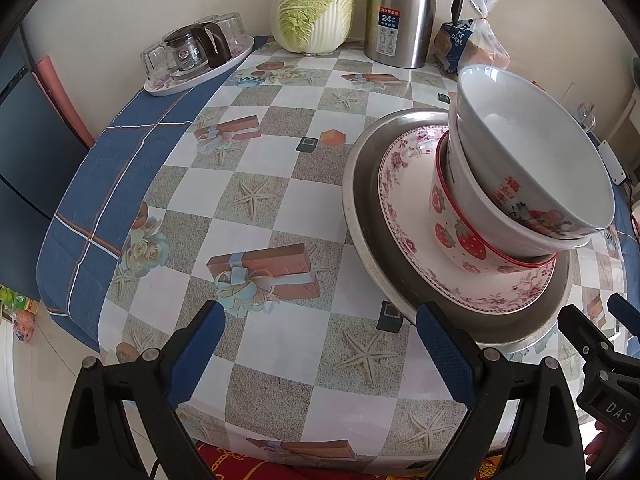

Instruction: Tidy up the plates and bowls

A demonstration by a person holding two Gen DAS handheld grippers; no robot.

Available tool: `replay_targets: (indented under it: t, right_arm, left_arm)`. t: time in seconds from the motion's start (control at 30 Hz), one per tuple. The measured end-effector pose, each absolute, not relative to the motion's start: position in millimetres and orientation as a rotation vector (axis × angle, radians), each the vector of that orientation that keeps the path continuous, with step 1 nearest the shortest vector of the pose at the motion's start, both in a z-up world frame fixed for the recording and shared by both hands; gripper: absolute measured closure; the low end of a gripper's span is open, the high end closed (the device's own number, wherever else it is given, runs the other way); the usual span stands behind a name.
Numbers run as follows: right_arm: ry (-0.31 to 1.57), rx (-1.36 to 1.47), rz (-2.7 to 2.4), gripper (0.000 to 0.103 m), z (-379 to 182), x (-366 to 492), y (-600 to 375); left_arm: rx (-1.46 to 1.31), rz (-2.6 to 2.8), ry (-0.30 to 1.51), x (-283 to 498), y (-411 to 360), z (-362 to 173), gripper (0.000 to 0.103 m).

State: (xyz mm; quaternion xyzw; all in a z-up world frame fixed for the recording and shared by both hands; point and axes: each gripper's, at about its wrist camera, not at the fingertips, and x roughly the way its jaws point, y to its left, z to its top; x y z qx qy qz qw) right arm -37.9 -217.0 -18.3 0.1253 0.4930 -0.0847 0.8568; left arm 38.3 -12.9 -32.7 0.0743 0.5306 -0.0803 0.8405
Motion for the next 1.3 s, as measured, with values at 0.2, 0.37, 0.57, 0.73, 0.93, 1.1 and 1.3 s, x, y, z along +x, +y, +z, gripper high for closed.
replay_targets:
  t: [0.2, 0.37, 0.57, 0.73, 0.93, 1.1, 1.3]
  right_arm:
    - [1.038, 0.262, -0.177, 0.000, -19, -38, -217]
    - [1.043, 0.260, -0.175, 0.000, -21, -37, -217]
    - [1.045, 0.259, -0.175, 0.000, -20, -37, -216]
    - [1.045, 0.259, -0.175, 0.000, -20, -37, -217]
    - [1.047, 0.259, -0.174, 0.000, -20, -37, -217]
    - [1.049, 0.258, -0.173, 0.000, -21, -38, -217]
    - [1.050, 0.258, -0.173, 0.000, -21, -38, -217]
  left_arm:
    - [0.158, -0.170, 1.122, 39, -13, -33, 0.006]
    - [0.157, -0.170, 1.121, 38, -13, -32, 0.006]
    - [0.154, -0.172, 1.121, 38, -13, -33, 0.006]
    - [0.154, -0.176, 1.121, 38, -13, -33, 0.006]
    - [0.152, -0.184, 1.122, 38, -14, -32, 0.006]
    - [0.159, -0.184, 1.119, 37, -14, -32, 0.006]
    - [0.137, -0.194, 1.062, 32, -11, -20, 0.006]
